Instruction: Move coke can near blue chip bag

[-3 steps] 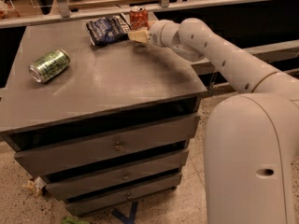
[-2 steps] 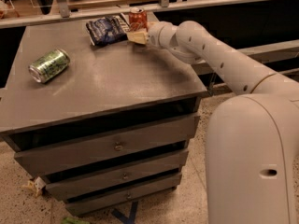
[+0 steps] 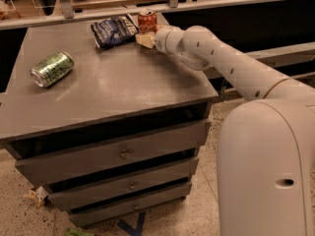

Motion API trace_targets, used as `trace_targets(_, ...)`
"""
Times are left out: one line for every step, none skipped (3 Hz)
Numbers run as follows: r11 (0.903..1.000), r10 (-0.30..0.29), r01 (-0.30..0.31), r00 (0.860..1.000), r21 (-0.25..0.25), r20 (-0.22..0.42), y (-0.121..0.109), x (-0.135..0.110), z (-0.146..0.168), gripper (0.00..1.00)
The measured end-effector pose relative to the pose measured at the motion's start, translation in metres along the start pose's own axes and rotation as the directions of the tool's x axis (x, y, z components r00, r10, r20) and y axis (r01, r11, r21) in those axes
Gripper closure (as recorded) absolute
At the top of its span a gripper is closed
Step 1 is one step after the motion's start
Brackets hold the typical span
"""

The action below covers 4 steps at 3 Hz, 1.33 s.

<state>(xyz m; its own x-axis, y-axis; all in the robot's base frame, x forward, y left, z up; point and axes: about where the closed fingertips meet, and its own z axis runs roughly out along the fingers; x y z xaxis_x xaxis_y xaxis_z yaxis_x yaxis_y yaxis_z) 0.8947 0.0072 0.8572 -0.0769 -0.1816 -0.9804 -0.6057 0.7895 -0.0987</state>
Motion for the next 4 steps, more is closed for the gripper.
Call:
trace_targets(1.0, 0.003, -0.003, 1.0, 0.008, -0.003, 0.0, 0.001, 0.0, 0.15)
trace_targets(1.0, 0.006, -0.006, 1.0, 0.008, -0.007, 0.0, 0.002, -0.001, 0.0)
trace_targets(0.9999, 0.013, -0.013, 1.0, -0.007, -0.008, 0.0, -0.002, -0.013, 0.0)
trace_targets(0.9993, 0.017, -0.017, 1.0, -0.034, -0.012, 0.002, -0.008, -0.035, 0.0)
